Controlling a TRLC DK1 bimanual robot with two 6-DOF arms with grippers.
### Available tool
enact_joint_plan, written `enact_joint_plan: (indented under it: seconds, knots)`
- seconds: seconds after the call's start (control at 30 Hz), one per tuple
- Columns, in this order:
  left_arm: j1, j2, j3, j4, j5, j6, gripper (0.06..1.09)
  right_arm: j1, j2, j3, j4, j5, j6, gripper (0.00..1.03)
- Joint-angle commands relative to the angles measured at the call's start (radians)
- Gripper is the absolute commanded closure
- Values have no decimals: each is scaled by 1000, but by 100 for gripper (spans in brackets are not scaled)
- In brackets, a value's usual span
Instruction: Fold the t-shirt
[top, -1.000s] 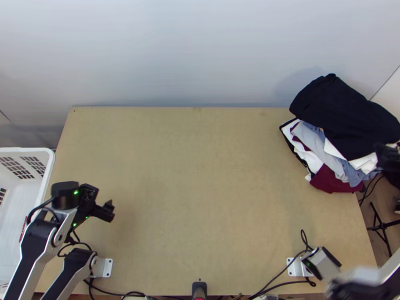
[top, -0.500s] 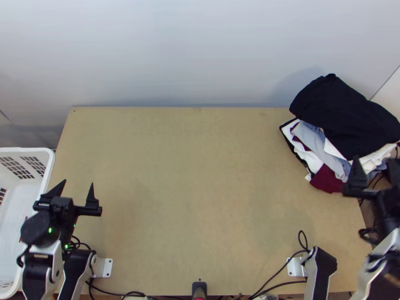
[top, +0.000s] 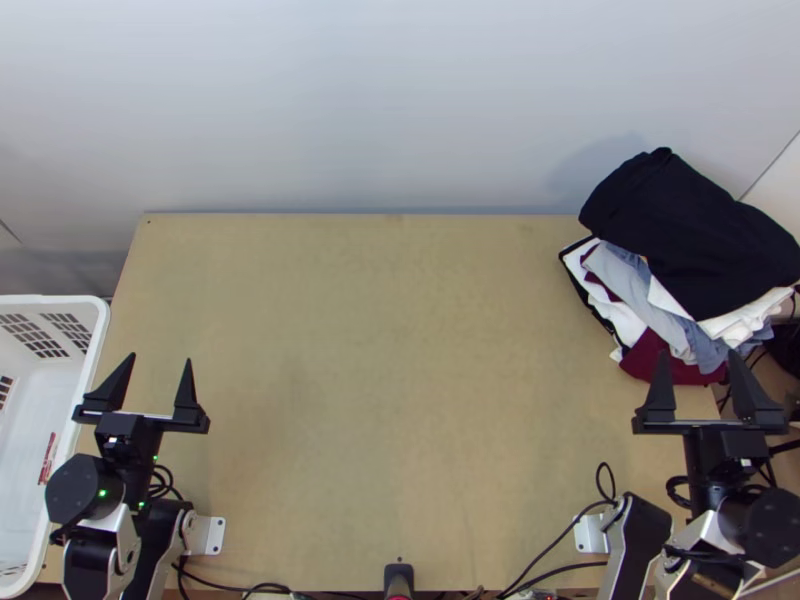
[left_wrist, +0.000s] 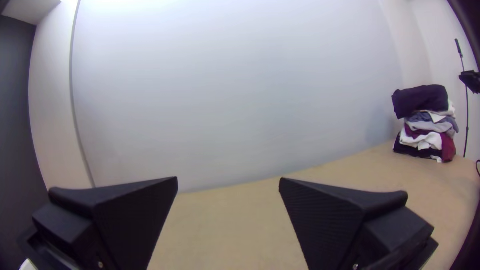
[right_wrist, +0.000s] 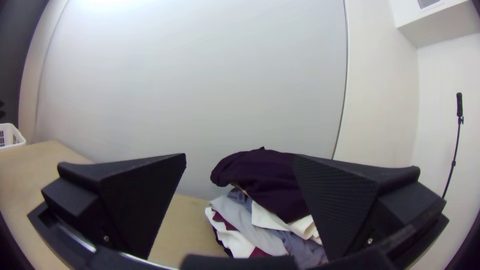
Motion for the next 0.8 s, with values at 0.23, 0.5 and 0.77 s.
enact_joint_plan:
  seconds: [0.23,0.5,0.77]
  knots:
    - [-5,-15,-201,170,5,-55,10,292,-51,-324,366,0,-60,4]
    - [-8,-15,-308,280,-18,-64,10,380,-51,-479,419,92,-120,4]
    - [-28,-12,-323,274,-18,-72,10,468,-50,-507,308,184,-195,4]
